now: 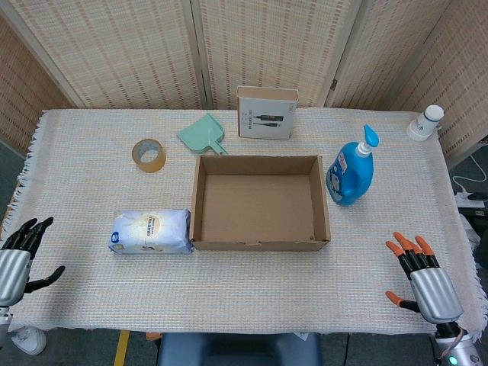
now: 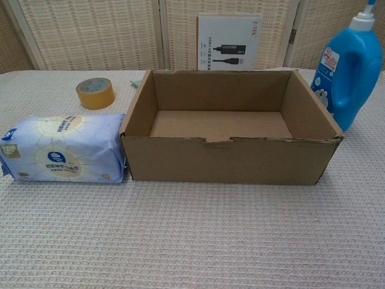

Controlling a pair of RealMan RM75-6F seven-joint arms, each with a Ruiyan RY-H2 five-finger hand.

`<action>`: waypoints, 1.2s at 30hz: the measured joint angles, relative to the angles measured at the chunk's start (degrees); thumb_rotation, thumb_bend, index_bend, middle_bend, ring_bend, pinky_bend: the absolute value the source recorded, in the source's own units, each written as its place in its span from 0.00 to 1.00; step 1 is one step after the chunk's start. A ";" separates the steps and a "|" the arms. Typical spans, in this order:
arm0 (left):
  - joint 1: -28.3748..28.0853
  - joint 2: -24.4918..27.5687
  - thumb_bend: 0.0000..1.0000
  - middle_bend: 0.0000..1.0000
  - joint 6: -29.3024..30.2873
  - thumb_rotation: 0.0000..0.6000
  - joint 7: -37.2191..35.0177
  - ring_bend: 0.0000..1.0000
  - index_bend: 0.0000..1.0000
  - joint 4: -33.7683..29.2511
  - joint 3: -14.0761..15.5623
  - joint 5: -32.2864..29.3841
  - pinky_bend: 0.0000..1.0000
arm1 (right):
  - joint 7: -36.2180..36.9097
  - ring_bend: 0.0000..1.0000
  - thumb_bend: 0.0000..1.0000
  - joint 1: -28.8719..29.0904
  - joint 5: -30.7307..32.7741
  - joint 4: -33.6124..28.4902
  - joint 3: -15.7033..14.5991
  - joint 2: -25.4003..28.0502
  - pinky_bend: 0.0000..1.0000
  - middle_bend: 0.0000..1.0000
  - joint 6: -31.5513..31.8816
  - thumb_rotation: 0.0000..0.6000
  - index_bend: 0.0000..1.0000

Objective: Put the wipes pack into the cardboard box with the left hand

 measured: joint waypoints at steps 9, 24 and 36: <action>-0.06 0.28 0.21 0.13 -0.03 1.00 0.64 0.05 0.04 -0.76 -0.07 -0.12 0.19 | 0.58 0.00 0.00 0.21 0.20 0.35 -0.08 0.00 0.00 0.00 -0.54 1.00 0.12; -0.88 4.90 0.21 0.07 -3.98 1.00 5.43 0.01 0.01 -11.86 0.48 -1.58 0.16 | 2.84 0.00 0.00 2.26 2.43 3.09 0.68 -0.86 0.00 0.00 -4.72 1.00 0.12; -6.16 2.92 0.21 0.00 -11.16 1.00 15.83 0.00 0.00 -20.07 -0.50 -2.61 0.07 | 4.18 0.00 0.00 2.41 1.47 3.70 0.63 -0.18 0.00 0.00 -3.18 1.00 0.12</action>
